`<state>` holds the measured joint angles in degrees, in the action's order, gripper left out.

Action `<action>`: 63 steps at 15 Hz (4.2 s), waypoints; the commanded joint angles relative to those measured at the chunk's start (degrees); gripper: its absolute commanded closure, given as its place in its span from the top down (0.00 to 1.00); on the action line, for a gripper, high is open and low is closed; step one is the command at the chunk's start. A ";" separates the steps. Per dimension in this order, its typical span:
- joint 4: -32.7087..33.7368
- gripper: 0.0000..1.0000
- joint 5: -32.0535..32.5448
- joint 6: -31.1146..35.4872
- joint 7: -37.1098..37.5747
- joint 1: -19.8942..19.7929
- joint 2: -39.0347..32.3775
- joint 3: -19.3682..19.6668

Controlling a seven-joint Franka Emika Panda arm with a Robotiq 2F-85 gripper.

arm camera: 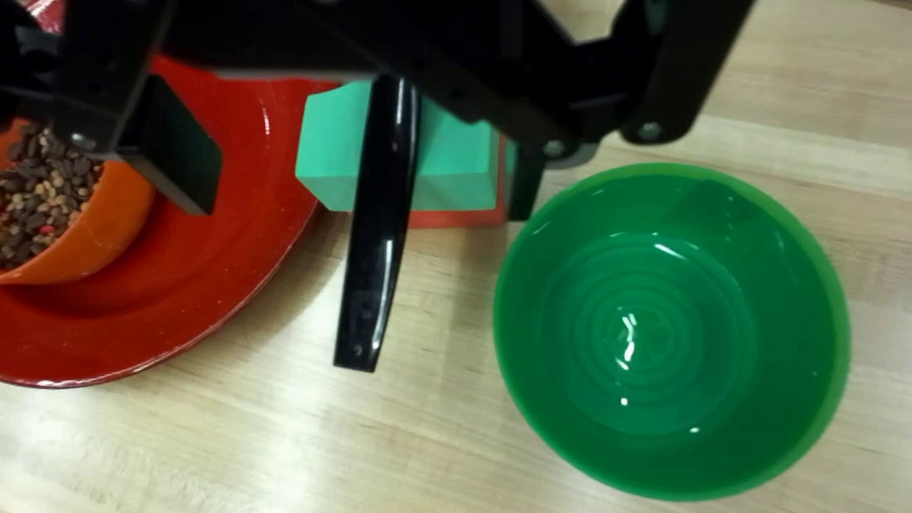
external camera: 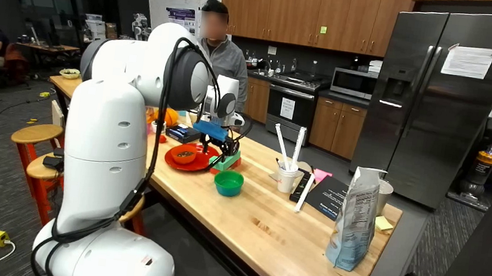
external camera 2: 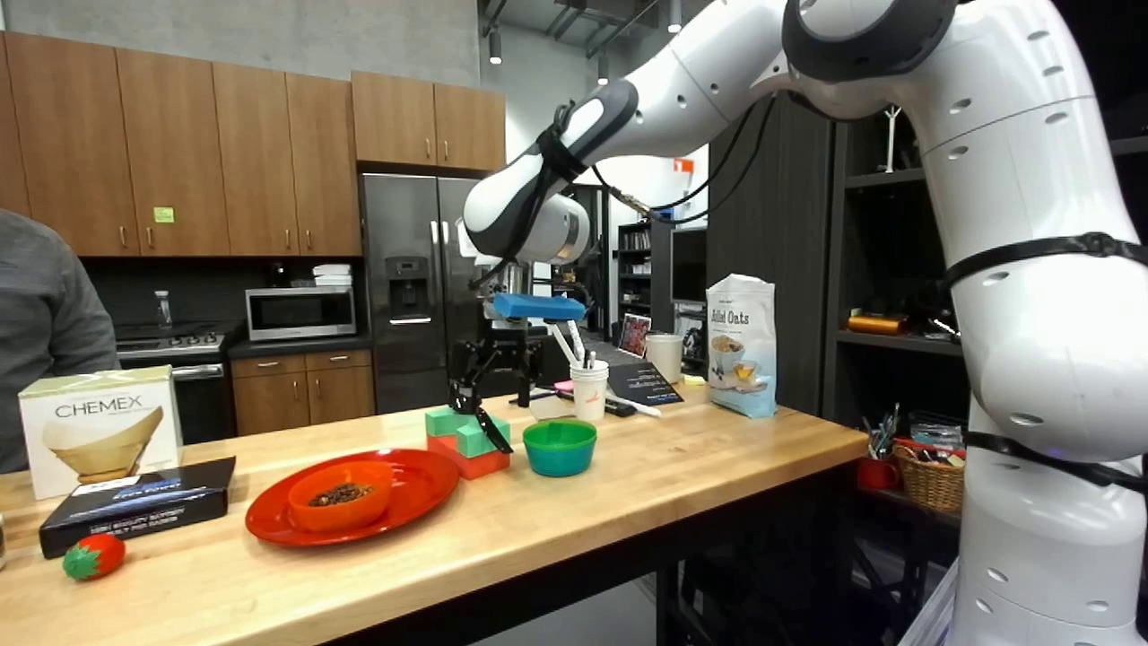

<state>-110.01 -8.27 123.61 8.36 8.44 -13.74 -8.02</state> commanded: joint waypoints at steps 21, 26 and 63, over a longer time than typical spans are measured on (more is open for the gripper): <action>5.07 1.00 -1.57 -9.03 -5.14 0.00 -6.69 0.18; 7.97 1.00 0.46 -7.41 -3.81 0.24 -8.27 0.78; 15.87 0.01 -6.44 -27.95 -7.19 0.90 -1.60 -2.65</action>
<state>-94.74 -11.27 98.51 5.90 10.26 -16.54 -10.12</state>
